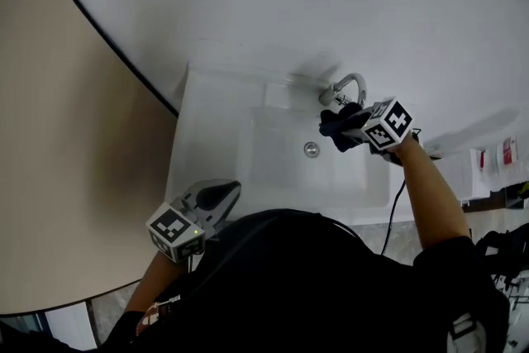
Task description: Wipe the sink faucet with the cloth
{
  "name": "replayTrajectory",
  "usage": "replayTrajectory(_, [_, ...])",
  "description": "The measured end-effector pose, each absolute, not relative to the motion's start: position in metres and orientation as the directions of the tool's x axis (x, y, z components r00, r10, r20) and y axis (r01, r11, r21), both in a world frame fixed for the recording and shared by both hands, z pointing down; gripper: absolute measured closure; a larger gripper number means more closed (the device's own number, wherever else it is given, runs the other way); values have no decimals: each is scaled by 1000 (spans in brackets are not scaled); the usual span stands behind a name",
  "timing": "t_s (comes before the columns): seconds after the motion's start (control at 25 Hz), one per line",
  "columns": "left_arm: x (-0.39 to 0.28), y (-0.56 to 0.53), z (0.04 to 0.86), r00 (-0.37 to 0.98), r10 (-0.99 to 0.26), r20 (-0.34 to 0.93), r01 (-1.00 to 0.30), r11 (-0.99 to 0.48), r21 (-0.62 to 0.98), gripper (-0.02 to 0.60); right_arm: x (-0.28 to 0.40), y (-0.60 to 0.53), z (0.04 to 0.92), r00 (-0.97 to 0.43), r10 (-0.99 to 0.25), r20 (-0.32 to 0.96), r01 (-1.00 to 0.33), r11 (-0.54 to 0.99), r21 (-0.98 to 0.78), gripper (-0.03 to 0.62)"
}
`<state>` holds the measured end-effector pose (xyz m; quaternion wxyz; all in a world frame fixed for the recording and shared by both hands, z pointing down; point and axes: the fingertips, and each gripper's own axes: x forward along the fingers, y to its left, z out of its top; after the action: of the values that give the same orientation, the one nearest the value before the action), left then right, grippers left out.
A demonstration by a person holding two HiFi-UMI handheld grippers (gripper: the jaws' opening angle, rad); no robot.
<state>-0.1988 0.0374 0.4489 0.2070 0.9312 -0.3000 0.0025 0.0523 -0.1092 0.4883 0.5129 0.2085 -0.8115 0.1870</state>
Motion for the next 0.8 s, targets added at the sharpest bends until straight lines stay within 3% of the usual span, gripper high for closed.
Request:
replayTrajectory(0.12, [-176, 20, 411, 843, -531, 89, -529, -787, 317, 581, 18, -64, 448, -747, -202, 634, -438, 866, -240, 522])
replayTrajectory(0.28, [-99, 12, 353, 903, -418, 98, -428, -895, 125, 577, 27, -19, 412, -928, -122, 352, -286, 840, -461, 522])
replayTrajectory(0.44, [-14, 2, 322, 910, -358, 209, -339, -933, -122, 384, 65, -49, 388, -968, -203, 146, -241, 601, -762, 522])
replayTrajectory(0.56, [42, 7, 342, 857, -392, 335, -268, -893, -361, 212, 79, -62, 372, -945, -300, 134, -281, 526, -802, 522])
replayTrajectory(0.64, [72, -1, 365, 810, -447, 380, -270, -859, -435, 85, 81, -70, 352, -932, -355, 73, -253, 494, -832, 522])
replayTrajectory(0.68, [83, -8, 371, 795, -473, 379, -304, -852, -426, 43, 83, -76, 340, -925, -380, 29, -226, 485, -845, 522])
replayTrajectory(0.8, [93, -33, 365, 767, -556, 320, -446, -820, -359, 20, 82, -89, 305, -896, -433, -98, -144, 491, -859, 522])
